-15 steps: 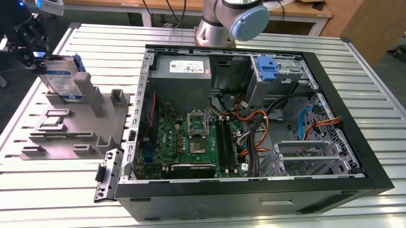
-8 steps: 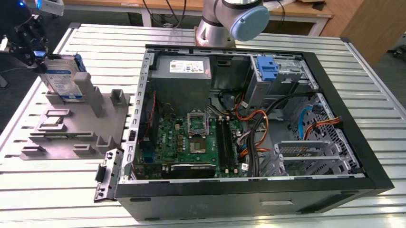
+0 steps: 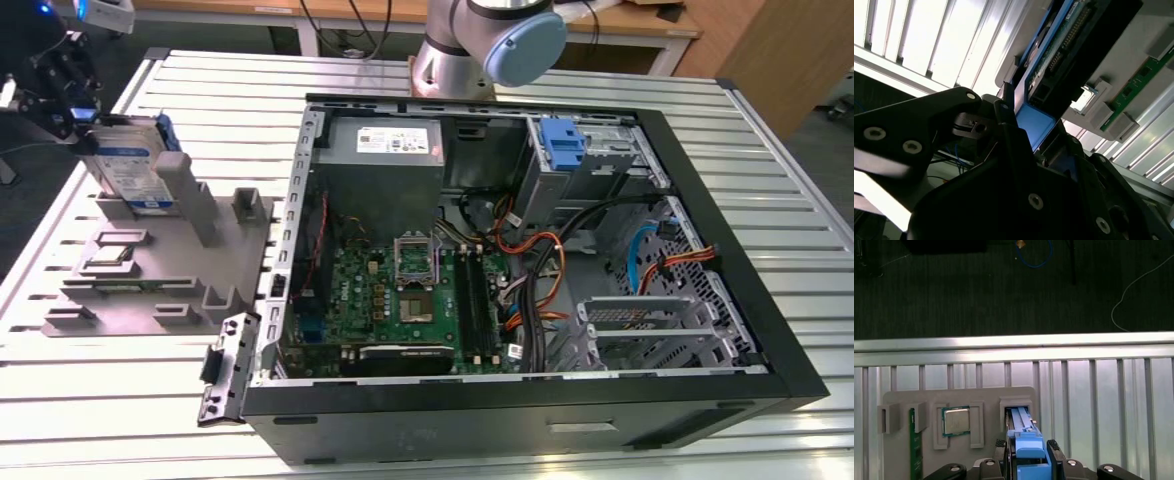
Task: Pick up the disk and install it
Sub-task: 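Pick up the disk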
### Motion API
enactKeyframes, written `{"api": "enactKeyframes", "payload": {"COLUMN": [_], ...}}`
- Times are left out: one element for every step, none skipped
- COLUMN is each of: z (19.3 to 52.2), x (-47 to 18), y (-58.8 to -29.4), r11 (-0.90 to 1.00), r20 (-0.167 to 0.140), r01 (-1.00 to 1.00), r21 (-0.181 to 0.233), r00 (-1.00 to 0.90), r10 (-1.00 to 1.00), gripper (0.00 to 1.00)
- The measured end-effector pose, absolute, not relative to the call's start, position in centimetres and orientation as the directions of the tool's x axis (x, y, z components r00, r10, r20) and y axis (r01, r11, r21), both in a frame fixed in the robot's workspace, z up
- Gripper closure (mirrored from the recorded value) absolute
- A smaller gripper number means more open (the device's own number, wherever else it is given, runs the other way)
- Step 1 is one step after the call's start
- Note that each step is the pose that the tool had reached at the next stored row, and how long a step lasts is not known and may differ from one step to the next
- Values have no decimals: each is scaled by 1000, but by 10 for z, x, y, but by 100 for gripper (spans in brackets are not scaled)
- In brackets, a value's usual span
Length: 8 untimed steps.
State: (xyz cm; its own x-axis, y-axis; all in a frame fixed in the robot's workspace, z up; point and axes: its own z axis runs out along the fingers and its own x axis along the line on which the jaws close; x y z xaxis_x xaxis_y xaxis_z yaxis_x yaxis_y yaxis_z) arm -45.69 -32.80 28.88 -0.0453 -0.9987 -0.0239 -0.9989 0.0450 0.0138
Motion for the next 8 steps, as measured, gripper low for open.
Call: {"api": "enactKeyframes", "payload": {"z": [289, 289, 289, 289, 289, 289, 289, 289], "x": [-457, -457, -457, -457, -457, -457, -457, -457], "y": [-328, -328, -329, -329, -329, -329, -329, -329], "r11": [45, 45, 45, 45, 45, 45, 45, 45], "r20": [-24, -23, -22, -21, -20, -19, -18, -17], "r01": [-999, -999, -999, -999, -999, -999, -999, -999], "r21": [14, 14, 14, 14, 14, 14, 14, 14], "r00": [-45, -45, -45, -45, -45, -45, -45, -45], "r10": [-999, -999, -999, -999, -999, -999, -999, -999], "gripper": [55, 55, 55, 55, 55, 55, 55, 55]}}
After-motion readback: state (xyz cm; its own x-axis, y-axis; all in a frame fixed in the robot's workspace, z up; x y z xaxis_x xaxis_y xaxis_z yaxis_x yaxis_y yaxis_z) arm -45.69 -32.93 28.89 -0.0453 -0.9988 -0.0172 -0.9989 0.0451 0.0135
